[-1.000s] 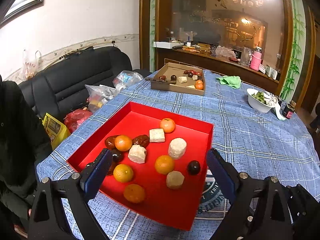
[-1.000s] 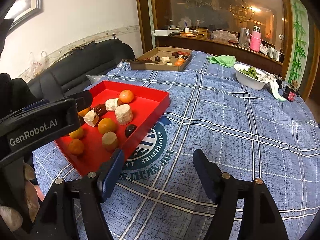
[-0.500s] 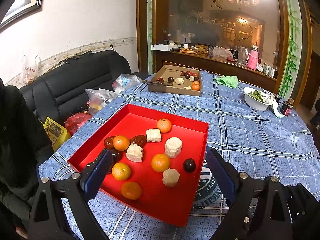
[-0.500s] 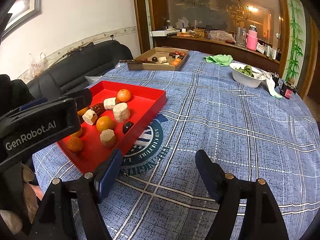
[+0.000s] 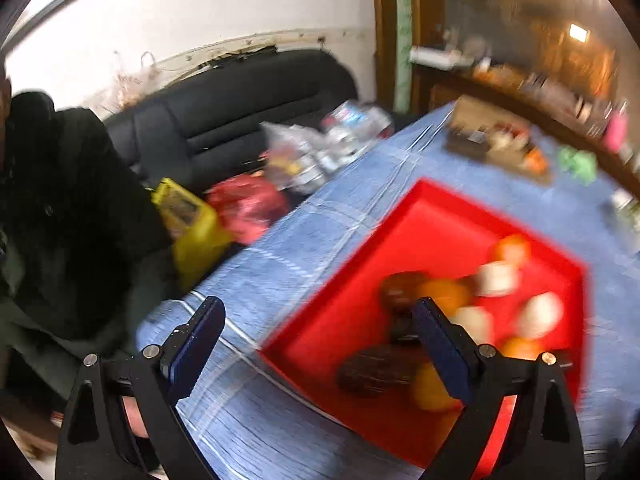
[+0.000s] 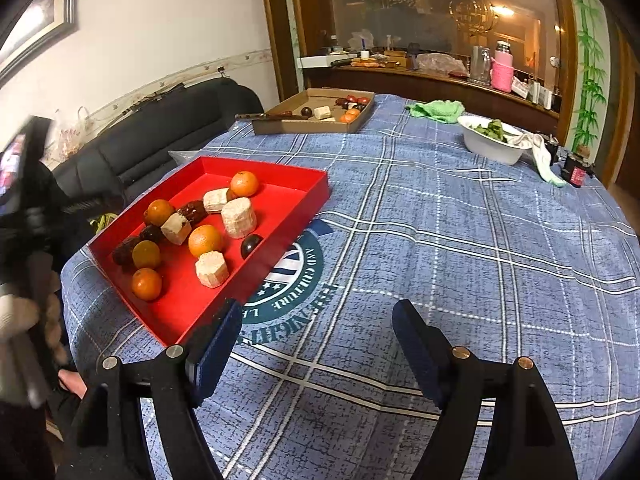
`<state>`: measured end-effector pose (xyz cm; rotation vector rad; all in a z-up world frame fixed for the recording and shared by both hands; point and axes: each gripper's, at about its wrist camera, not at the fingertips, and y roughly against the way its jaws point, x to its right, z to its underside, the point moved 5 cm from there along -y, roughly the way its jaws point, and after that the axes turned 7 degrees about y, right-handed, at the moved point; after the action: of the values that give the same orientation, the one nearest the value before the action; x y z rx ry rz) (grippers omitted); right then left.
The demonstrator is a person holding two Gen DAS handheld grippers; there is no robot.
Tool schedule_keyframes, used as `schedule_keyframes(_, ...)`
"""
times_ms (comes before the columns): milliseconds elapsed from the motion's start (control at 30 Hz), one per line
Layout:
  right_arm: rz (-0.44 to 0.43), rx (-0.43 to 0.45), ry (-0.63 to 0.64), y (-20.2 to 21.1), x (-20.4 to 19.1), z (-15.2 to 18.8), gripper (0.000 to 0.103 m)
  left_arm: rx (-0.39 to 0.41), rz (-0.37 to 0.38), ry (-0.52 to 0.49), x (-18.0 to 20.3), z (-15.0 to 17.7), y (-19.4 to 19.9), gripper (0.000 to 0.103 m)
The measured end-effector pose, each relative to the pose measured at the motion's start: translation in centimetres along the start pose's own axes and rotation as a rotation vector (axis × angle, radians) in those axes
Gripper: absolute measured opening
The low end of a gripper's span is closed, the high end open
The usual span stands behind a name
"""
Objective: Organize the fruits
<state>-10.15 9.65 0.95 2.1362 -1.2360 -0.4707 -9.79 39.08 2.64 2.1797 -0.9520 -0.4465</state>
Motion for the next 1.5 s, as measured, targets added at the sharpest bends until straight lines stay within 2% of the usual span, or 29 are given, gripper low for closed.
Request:
schedule_keyframes(100,0.001,0.0,0.016,-0.2,-0.4,0.0,0.082,-0.048,-0.037,-0.079,1.1,0.7,-2.0,0.095)
schedule_keyframes(233,0.002,-0.009,0.012,-0.6,-0.3,0.0,0.082,-0.012,-0.061,-0.171,4.1,0.9,-2.1,0.095)
schedule_keyframes(333,0.001,-0.017,-0.003,-0.8,0.0,0.0,0.083,-0.035,-0.016,-0.214,6.2,0.6,-2.6,0.095)
schedule_keyframes(400,0.004,-0.018,-0.006,-0.8,0.2,0.0,0.083,0.004,0.016,-0.214,7.0,0.2,-1.7,0.095)
schedule_keyframes(533,0.004,-0.01,-0.011,-0.8,0.3,-0.1,0.083,0.144,0.109,-0.133,6.5,-0.9,2.6,0.095)
schedule_keyframes(600,-0.008,-0.003,-0.012,-0.7,0.3,-0.2,0.083,0.28,0.15,-0.062,5.0,-1.5,6.7,0.095)
schedule_keyframes(667,-0.023,0.017,-0.01,-0.4,0.0,-0.3,0.083,0.399,0.2,0.0,3.5,-1.5,10.6,0.102)
schedule_keyframes(767,-0.04,0.041,0.004,-0.1,-0.7,-0.6,0.085,0.496,0.272,0.074,2.4,-0.7,14.3,0.103)
schedule_keyframes(933,-0.034,0.041,0.049,0.1,-1.9,-0.4,0.085,0.413,0.207,0.0,4.5,0.3,14.3,0.103)
schedule_keyframes(1133,-0.015,0.027,0.055,0.0,-1.9,0.0,0.086,0.323,0.249,-0.025,6.3,3.0,13.7,0.103)
schedule_keyframes(1500,0.003,-0.034,0.076,-1.4,-2.7,0.9,0.088,0.215,0.233,-0.053,6.8,5.3,10.9,0.103)
